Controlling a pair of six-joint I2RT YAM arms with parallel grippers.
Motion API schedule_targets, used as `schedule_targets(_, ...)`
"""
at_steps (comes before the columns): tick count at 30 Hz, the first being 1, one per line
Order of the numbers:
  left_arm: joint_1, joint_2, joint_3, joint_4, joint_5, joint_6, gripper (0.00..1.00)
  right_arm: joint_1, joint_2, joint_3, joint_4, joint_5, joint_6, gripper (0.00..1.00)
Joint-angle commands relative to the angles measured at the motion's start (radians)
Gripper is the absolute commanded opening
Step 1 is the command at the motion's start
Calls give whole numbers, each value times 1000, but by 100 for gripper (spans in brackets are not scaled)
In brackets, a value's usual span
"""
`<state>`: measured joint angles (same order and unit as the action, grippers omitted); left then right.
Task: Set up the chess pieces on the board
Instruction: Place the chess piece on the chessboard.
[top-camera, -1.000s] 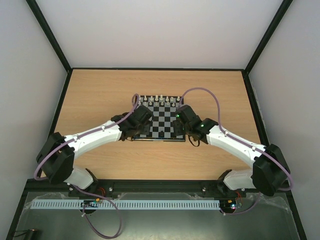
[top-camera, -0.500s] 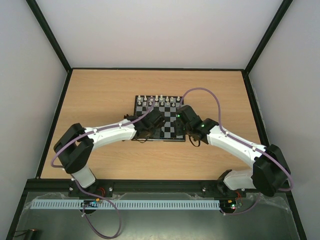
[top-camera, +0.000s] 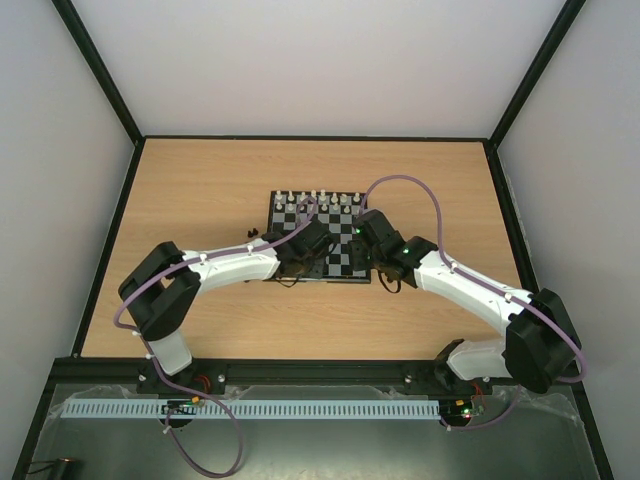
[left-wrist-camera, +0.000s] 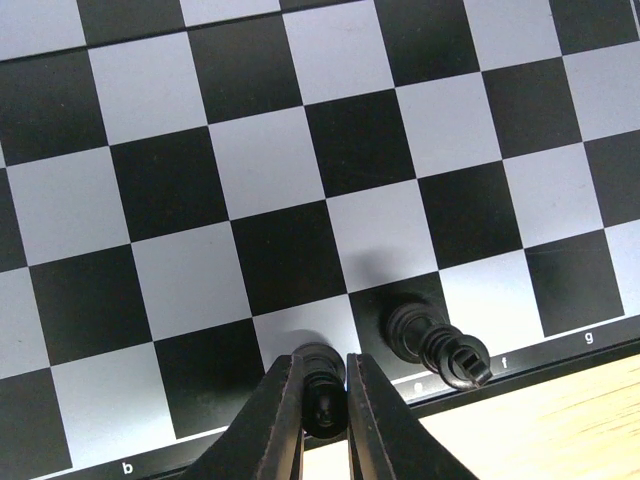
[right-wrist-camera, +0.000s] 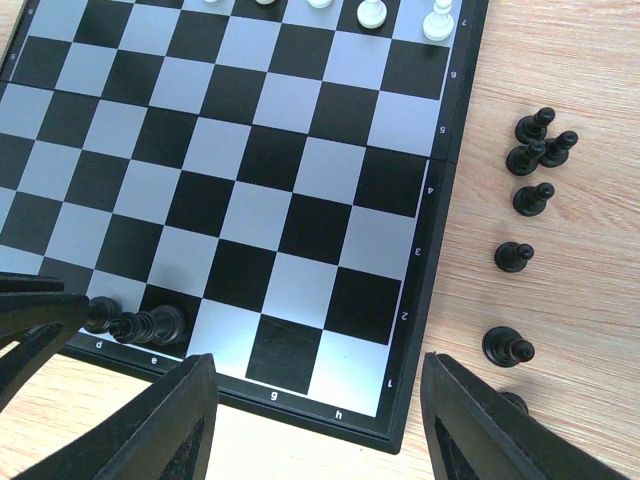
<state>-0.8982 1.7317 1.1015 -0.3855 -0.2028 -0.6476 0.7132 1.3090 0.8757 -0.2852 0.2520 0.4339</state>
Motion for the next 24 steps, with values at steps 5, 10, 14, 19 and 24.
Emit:
schedule_targets(5,-4,11,20,7,-25,1,11,-5,-15,-13,-8,2,5,57)
schedule_targets(10,-4,4,17,10,-15,2,15,-5,-14,-13,-6,0,5,57)
schedule_targets(14,-4,-1,15,2,-13,0,16,-5,-14,-13,-6,-1,5,57)
schedule_targets(19,-5,0,12,0,-16,2,17,-6,-14,-13,-6,0,5,57)
schedule_targets(24,-4,-1,9,-5,-15,-2,19,-5,-13,-13,-6,-3,5,57)
